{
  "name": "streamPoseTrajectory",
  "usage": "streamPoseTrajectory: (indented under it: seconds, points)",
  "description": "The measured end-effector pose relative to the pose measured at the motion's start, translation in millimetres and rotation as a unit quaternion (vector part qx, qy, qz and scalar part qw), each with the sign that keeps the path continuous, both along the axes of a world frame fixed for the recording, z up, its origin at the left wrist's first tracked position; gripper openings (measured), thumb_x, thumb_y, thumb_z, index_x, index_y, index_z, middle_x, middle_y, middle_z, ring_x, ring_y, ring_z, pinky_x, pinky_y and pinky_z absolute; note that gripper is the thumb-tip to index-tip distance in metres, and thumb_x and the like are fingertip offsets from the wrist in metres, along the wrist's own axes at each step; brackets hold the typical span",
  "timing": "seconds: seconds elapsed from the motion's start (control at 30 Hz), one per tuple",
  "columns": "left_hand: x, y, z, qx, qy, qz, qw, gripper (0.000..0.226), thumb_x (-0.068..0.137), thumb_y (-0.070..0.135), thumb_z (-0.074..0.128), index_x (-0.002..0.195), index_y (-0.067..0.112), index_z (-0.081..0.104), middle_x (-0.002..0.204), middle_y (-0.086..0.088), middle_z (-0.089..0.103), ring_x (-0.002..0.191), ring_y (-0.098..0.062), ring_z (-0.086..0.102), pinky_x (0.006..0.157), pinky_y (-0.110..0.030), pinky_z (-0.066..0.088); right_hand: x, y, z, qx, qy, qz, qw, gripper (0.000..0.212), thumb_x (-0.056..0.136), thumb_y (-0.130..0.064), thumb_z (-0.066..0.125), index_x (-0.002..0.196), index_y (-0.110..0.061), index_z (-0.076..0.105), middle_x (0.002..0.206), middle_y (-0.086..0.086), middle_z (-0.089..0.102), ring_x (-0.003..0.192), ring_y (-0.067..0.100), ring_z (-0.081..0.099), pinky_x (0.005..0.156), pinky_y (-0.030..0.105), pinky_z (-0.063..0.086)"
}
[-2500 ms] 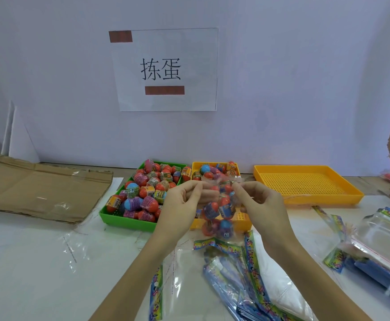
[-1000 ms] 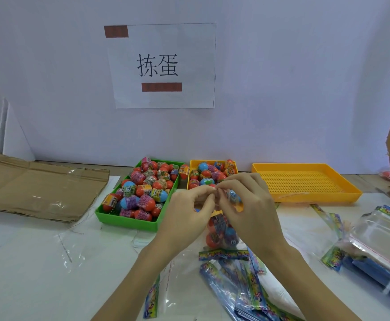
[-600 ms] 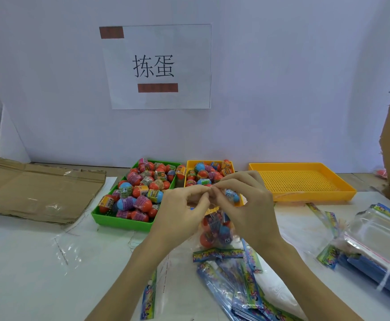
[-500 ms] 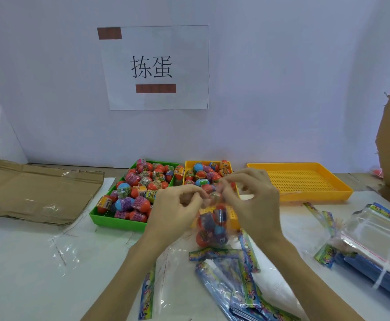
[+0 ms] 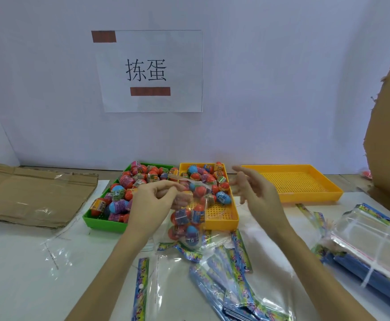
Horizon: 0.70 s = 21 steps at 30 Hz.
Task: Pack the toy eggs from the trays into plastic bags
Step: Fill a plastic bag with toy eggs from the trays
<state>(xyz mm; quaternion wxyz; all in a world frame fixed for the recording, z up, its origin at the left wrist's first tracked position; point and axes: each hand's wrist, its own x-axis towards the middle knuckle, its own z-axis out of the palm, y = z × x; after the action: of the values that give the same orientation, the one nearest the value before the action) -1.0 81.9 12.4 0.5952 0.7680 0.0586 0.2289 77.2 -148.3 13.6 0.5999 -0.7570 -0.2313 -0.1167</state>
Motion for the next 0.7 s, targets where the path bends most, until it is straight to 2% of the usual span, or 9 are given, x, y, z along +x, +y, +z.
streamPoseTrajectory:
  seconds: [0.07, 0.13, 0.2, 0.27, 0.33, 0.43, 0.57, 0.7]
  points:
    - [-0.5, -1.2, -0.1, 0.016, 0.004, 0.003, 1.000, 0.028, 0.100, 0.000, 0.058, 0.092, 0.015, 0.080, 0.079, -0.002, 0.080, 0.074, -0.019, 0.078, 0.066, -0.029, 0.064, -14.7, 13.8, -0.9, -0.064, -0.050, 0.035, 0.996, 0.058, 0.093, -0.061, 0.063, 0.143, -0.032, 0.055, 0.119, -0.006, 0.064, 0.103, 0.007, 0.064, 0.082, 0.019, 0.053]
    - [-1.8, -2.7, 0.6, 0.039, 0.004, 0.007, 0.999, 0.029, 0.101, 0.001, 0.057, 0.093, 0.018, 0.080, 0.079, 0.000, 0.080, 0.076, -0.018, 0.078, 0.067, -0.029, 0.063, -24.9, 25.9, -5.0, -0.159, -0.109, 0.047, 0.980, 0.076, 0.085, -0.066, 0.069, 0.151, -0.036, 0.046, 0.131, -0.012, 0.051, 0.120, 0.000, 0.052, 0.098, 0.011, 0.044]
    - [-3.3, -5.7, 1.9, 0.054, -0.003, 0.005, 0.999, 0.029, 0.100, 0.001, 0.058, 0.094, 0.018, 0.080, 0.079, 0.002, 0.080, 0.076, -0.015, 0.078, 0.066, -0.027, 0.063, -29.6, 36.8, -6.5, -0.174, -0.144, 0.023, 0.974, 0.062, 0.089, -0.058, 0.069, 0.144, -0.032, 0.057, 0.130, -0.011, 0.052, 0.124, 0.001, 0.049, 0.105, 0.013, 0.042]
    - [-4.6, -9.2, 3.3, 0.061, -0.005, -0.003, 0.998, 0.026, 0.101, 0.001, 0.059, 0.097, 0.016, 0.080, 0.079, 0.002, 0.080, 0.076, -0.014, 0.078, 0.069, -0.031, 0.065, -30.3, 41.7, -5.4, -0.133, -0.165, -0.015, 0.977, 0.030, 0.093, -0.036, 0.074, 0.120, -0.022, 0.074, 0.115, -0.008, 0.063, 0.110, 0.002, 0.058, 0.094, 0.017, 0.049]
    - [-5.5, -12.6, 4.2, 0.069, -0.003, -0.011, 0.998, 0.023, 0.101, 0.002, 0.060, 0.099, 0.014, 0.079, 0.080, 0.003, 0.080, 0.076, -0.013, 0.078, 0.072, -0.032, 0.065, -29.1, 40.4, -4.8, -0.102, -0.172, -0.037, 0.979, 0.009, 0.093, -0.020, 0.076, 0.102, -0.017, 0.078, 0.099, -0.009, 0.068, 0.095, 0.003, 0.063, 0.081, 0.015, 0.050]
    - [-6.7, -14.1, 5.2, 0.090, -0.002, -0.011, 0.996, 0.021, 0.101, 0.004, 0.060, 0.097, 0.013, 0.079, 0.080, 0.005, 0.080, 0.078, -0.009, 0.078, 0.072, -0.029, 0.065, -25.6, 35.2, -5.2, -0.065, -0.144, -0.071, 0.985, 0.004, 0.094, -0.016, 0.075, 0.097, -0.018, 0.077, 0.095, -0.009, 0.070, 0.091, 0.004, 0.065, 0.078, 0.015, 0.052]
    - [-7.5, -11.2, 6.2, 0.073, 0.008, 0.001, 0.997, 0.024, 0.101, 0.001, 0.059, 0.093, 0.013, 0.078, 0.077, 0.004, 0.080, 0.071, -0.013, 0.078, 0.070, -0.030, 0.065, -13.2, 22.7, -0.5, 0.059, -0.086, -0.145, 0.984, 0.005, 0.100, -0.018, 0.068, 0.099, -0.021, 0.071, 0.100, 0.000, 0.068, 0.088, 0.004, 0.065, 0.075, 0.015, 0.052]
    - [-6.9, -11.4, 7.0, 0.058, 0.021, 0.003, 0.998, 0.025, 0.101, 0.001, 0.059, 0.092, 0.014, 0.078, 0.075, 0.000, 0.079, 0.070, -0.015, 0.077, 0.068, -0.029, 0.065, 3.8, 2.1, -0.6, 0.042, -0.067, -0.193, 0.978, 0.007, 0.102, -0.016, 0.065, 0.098, -0.020, 0.069, 0.090, -0.005, 0.069, 0.084, 0.009, 0.065, 0.076, 0.028, 0.054]
